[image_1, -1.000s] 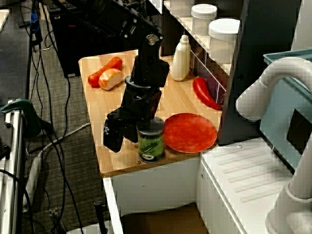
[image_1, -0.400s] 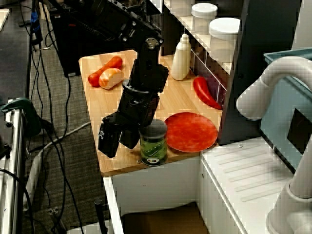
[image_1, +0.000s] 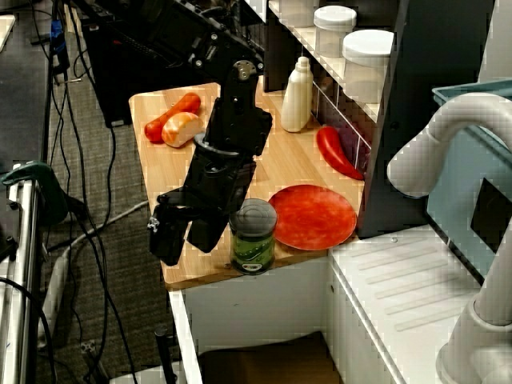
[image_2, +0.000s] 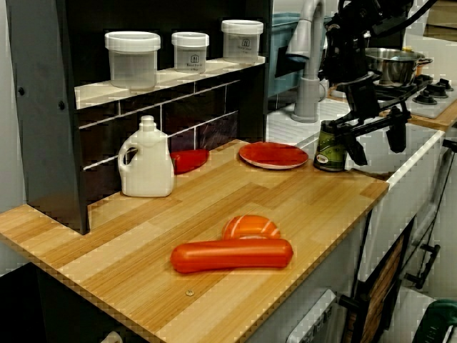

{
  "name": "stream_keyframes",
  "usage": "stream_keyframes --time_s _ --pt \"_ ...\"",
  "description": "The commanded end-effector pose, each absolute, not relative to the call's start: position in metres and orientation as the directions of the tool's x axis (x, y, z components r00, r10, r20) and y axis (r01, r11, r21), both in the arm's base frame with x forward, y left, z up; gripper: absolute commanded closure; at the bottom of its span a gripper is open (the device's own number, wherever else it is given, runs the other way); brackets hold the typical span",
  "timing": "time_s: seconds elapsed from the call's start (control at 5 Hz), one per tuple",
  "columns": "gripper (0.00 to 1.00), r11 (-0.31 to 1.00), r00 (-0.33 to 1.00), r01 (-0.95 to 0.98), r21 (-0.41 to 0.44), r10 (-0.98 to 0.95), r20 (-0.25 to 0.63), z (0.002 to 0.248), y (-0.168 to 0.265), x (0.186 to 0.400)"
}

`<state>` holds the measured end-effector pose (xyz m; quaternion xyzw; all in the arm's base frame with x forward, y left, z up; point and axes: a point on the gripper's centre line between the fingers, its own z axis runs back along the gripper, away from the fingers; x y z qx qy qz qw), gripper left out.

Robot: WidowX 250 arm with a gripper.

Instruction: Push into sink

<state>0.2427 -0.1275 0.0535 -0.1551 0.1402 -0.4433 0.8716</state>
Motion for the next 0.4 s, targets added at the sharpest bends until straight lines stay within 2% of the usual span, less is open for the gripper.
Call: stream_keyframes --time_s 0.0,0.2 --pt "0.0 0.527 0.54 0.769 -0.361 -0.839 -0.075 0.0699 -0.1477 0.241" --pt "0.0 0.532 0.543 0.768 -0.356 -0.836 -0.077 0.0673 -0.1475 0.2414"
